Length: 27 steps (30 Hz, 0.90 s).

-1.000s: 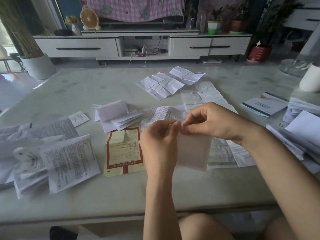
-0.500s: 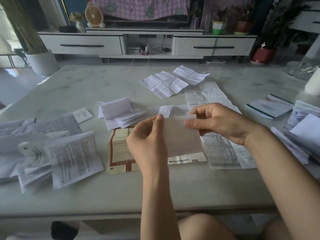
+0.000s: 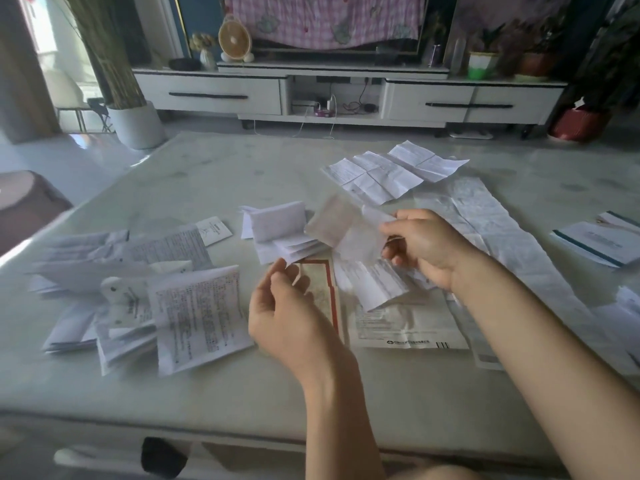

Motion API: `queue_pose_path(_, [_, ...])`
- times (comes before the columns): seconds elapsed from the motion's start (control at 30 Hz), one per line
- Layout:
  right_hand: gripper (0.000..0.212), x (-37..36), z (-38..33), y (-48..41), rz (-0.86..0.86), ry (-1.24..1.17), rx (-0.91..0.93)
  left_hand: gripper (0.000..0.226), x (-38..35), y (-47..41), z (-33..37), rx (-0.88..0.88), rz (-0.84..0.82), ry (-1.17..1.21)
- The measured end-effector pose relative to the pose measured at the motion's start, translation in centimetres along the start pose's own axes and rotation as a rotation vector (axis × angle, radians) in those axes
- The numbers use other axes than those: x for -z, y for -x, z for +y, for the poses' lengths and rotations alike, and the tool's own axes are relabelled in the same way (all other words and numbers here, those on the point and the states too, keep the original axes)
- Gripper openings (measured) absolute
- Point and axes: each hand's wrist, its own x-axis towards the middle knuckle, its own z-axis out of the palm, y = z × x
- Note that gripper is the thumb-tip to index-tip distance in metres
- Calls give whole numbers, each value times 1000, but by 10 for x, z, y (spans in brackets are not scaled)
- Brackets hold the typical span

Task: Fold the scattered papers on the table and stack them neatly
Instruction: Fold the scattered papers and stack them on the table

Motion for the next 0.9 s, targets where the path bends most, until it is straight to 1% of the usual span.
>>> queue_pose_path(0.03, [13, -9, -4, -9, -21, 49, 4, 22, -1, -2, 0, 27, 4, 13])
queue_pose_path(0.1, [15, -24, -9, -23, -52, 163, 10, 25, -1, -4, -1, 72, 12, 35])
queue_pose_path(0.23, [33, -49, -15, -44, -65, 375, 31, 27, 0, -9, -1, 72, 63, 38])
queue_pose_path(0.27, [39, -53, -14, -47, -49, 419, 65, 28, 0, -11, -1, 64, 76, 41])
queue_pose_path(0.33, [50, -53, -14, -46, 43, 630, 198, 29, 1, -14, -1, 48, 113, 68])
queue_pose_path(0.37, [47, -53, -13, -39, 83, 725, 278, 30, 2, -17, -2, 37, 137, 86])
queue_pose_path(0.4, [41, -52, -12, -29, 86, 758, 359, 31, 3, -21, -3, 23, 155, 109])
queue_pose_path(0.43, [35, -52, -10, -17, 23, 751, 405, 32, 4, -24, -4, 10, 168, 130])
queue_pose_path(0.47, [32, -53, -6, -4, -91, 725, 406, 32, 7, -26, -6, 4, 184, 146])
queue_pose_path(0.5, [37, -55, -2, 8, -217, 704, 382, 33, 8, -27, -6, -1, 192, 161])
queue_pose_path(0.57, [61, -59, 9, 25, -397, 786, 341, 34, 10, -26, -6, -12, 205, 180])
queue_pose_path(0.6, [71, -61, 15, 29, -428, 847, 350, 35, 11, -25, -4, -22, 208, 189])
queue_pose_path(0.67, [79, -65, 24, 32, -416, 923, 377, 36, 11, -22, -1, -47, 216, 204])
queue_pose_path(0.73, [73, -65, 30, 30, -352, 926, 425, 35, 11, -19, 2, -67, 215, 214])
queue_pose_path(0.9, [41, -66, 37, 31, -235, 774, 489, 33, 5, -4, 10, -89, 220, 201])
